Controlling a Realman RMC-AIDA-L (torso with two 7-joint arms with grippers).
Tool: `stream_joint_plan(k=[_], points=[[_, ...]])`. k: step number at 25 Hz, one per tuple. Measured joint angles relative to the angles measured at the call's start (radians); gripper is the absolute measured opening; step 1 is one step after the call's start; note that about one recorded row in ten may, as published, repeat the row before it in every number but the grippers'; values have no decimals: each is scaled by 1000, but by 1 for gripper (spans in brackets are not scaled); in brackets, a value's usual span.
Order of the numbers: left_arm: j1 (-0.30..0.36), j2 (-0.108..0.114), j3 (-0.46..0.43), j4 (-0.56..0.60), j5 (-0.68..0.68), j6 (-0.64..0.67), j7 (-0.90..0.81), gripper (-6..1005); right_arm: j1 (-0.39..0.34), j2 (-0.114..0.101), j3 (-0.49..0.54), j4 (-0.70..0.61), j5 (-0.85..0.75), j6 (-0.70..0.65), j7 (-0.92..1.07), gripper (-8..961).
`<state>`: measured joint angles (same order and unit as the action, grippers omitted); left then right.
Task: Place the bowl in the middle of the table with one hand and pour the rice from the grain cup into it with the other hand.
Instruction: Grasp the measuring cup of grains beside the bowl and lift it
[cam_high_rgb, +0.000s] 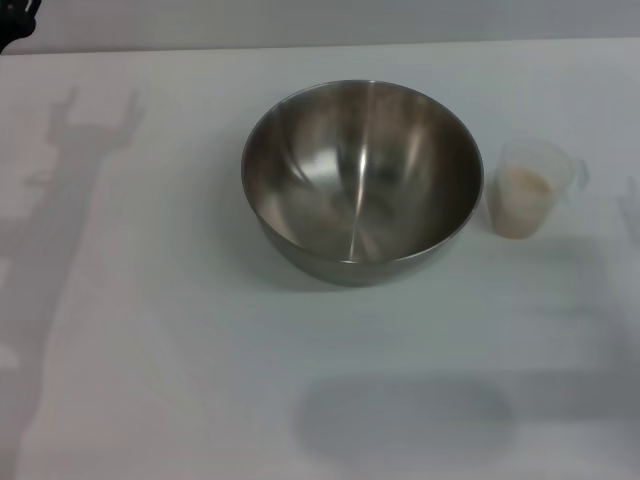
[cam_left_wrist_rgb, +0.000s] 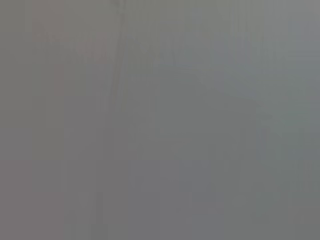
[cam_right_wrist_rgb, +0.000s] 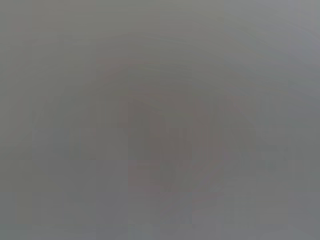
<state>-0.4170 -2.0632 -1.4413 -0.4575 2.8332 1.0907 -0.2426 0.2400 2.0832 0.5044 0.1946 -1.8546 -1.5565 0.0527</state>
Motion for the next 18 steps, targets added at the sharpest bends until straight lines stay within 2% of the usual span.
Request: stream_joint_plan(k=[7,18], points=[[3,2,-1,7,4,-3,5,861,-41,2,-97,9,0,28,-52,741],[5,0,6,7,6,0,5,861,-73,3,-137,28,0,82,-77,741]])
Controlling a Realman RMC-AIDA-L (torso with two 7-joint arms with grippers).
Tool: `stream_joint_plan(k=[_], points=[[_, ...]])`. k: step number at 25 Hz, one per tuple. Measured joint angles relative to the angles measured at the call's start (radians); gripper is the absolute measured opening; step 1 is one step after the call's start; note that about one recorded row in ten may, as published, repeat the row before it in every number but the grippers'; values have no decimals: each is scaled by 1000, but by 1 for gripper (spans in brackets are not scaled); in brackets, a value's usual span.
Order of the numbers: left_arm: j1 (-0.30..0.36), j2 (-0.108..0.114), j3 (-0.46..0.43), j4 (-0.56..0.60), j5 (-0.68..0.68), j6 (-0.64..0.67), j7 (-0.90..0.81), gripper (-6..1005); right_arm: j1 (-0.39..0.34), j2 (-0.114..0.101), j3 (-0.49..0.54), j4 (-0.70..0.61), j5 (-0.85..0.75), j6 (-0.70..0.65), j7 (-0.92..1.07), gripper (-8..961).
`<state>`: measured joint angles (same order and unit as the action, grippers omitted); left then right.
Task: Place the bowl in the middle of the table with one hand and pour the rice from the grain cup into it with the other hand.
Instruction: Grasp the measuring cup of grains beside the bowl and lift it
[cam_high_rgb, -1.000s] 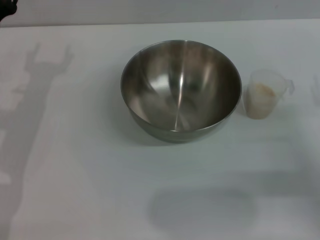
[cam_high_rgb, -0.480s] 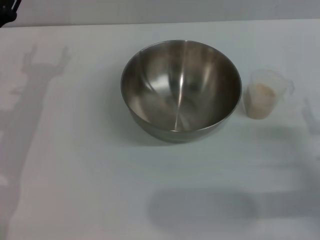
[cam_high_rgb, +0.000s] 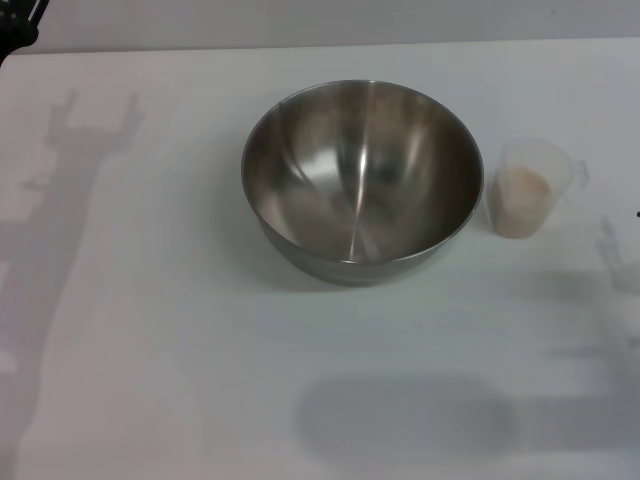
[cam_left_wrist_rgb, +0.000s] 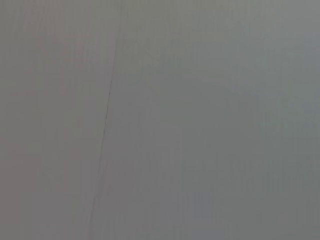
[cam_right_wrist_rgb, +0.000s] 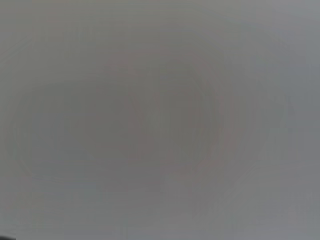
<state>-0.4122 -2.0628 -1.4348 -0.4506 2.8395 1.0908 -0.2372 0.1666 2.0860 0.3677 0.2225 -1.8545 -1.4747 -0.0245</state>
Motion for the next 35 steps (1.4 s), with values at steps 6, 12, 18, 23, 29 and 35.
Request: stream_joint_plan(k=[6,12,18,23,29,35], points=[[13,0,1,-12,0,1,0,861,11,0,-1,1,0,64,3,740],[16,0,2,-14,0,4,-7,861,24,0,-1,3,1,109,5,740],[20,0,2,-14,1,15,-8,861,40,-1,-1,4,4,147,7,740],[27,-1,3,-16,1,29,-9,860,53,-2,3,5,8,166,7,741],[38,-2,4,-24,1,40,-10,860,75,-3,2,1,7,204,7,741],[47,-2,4,-36,1,41,-11,860,91,-5,-1,-2,3,234,4,741]])
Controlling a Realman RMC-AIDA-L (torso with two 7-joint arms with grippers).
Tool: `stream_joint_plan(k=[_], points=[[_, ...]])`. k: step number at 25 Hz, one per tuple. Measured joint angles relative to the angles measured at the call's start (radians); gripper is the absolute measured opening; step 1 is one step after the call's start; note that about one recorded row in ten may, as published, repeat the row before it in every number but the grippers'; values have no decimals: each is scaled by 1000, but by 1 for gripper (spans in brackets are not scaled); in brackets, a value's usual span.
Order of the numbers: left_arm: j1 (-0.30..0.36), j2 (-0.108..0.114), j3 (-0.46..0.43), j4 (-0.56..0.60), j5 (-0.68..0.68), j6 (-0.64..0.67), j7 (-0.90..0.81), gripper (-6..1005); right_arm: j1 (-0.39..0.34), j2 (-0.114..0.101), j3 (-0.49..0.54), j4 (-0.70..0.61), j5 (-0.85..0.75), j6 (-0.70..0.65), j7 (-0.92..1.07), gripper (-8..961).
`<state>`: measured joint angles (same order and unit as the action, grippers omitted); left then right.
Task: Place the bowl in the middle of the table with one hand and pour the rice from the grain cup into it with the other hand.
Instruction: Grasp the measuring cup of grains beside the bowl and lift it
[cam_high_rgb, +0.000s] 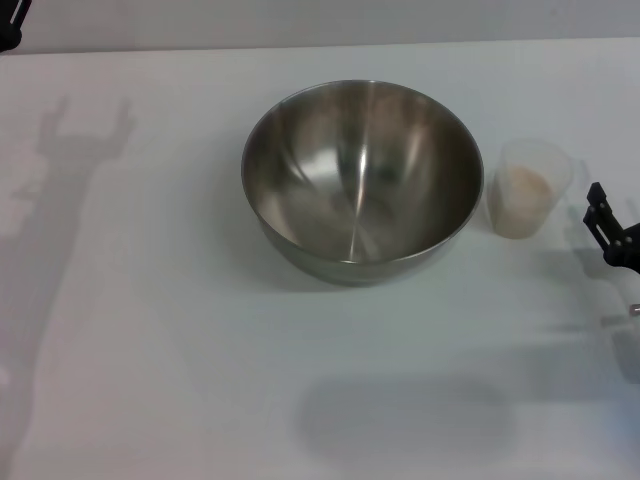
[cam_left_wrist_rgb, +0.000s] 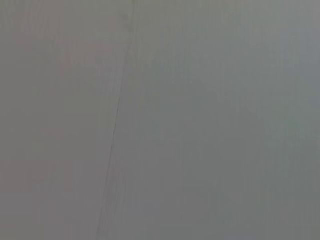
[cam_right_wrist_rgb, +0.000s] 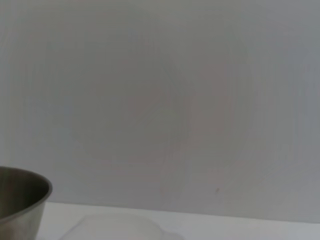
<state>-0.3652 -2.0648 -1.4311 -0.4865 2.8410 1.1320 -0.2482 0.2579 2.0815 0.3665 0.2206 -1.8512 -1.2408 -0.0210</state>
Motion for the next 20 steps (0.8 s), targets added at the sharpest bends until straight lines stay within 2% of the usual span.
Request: stream_joint_plan(k=[20], points=[[4,1,-3,-6,0,9,0,860,45,-1,0,-4,-3,62,-4,740]])
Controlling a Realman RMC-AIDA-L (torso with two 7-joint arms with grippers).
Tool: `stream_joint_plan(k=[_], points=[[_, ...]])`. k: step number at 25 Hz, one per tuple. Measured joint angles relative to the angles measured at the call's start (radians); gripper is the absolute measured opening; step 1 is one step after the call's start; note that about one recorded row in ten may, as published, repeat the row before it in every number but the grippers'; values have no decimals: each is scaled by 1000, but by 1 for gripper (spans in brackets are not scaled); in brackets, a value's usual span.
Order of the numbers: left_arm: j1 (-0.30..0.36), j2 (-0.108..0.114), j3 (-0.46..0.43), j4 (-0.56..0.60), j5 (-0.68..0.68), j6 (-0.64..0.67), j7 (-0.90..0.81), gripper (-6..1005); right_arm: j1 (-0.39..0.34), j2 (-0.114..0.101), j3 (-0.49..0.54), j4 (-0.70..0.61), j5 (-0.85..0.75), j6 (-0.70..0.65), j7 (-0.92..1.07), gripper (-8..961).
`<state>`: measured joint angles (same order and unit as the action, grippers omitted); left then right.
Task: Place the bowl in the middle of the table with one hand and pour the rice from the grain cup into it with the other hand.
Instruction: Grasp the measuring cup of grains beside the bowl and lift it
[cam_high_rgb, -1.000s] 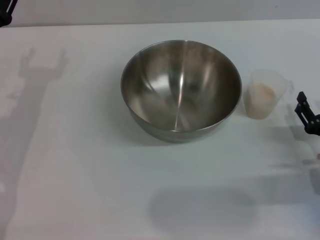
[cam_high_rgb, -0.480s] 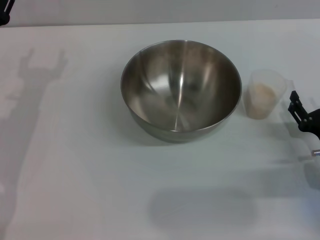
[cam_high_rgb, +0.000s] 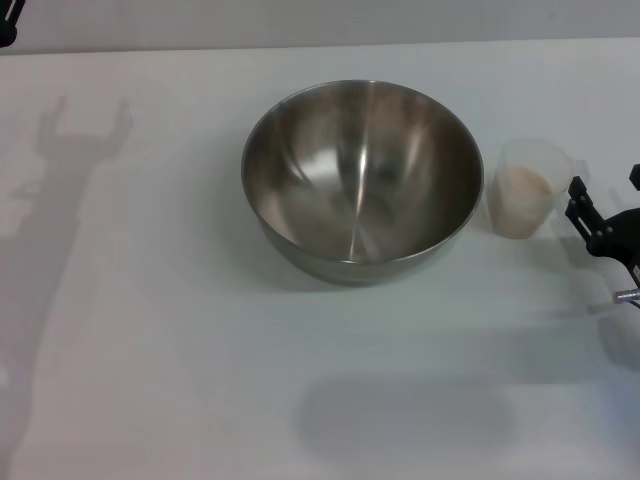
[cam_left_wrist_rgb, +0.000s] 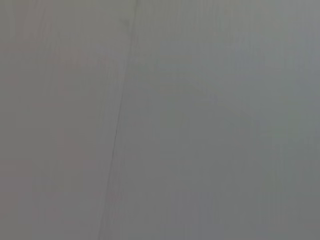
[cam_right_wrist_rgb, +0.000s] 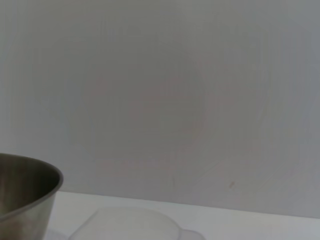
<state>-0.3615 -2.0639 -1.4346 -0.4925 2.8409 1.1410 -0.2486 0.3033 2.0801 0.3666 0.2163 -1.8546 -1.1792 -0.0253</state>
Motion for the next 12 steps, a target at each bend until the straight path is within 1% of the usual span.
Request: stream_joint_plan(k=[12], points=[[0,2,-4,0,0,10,0,861,25,0,12,-5,6,24,-1,740]])
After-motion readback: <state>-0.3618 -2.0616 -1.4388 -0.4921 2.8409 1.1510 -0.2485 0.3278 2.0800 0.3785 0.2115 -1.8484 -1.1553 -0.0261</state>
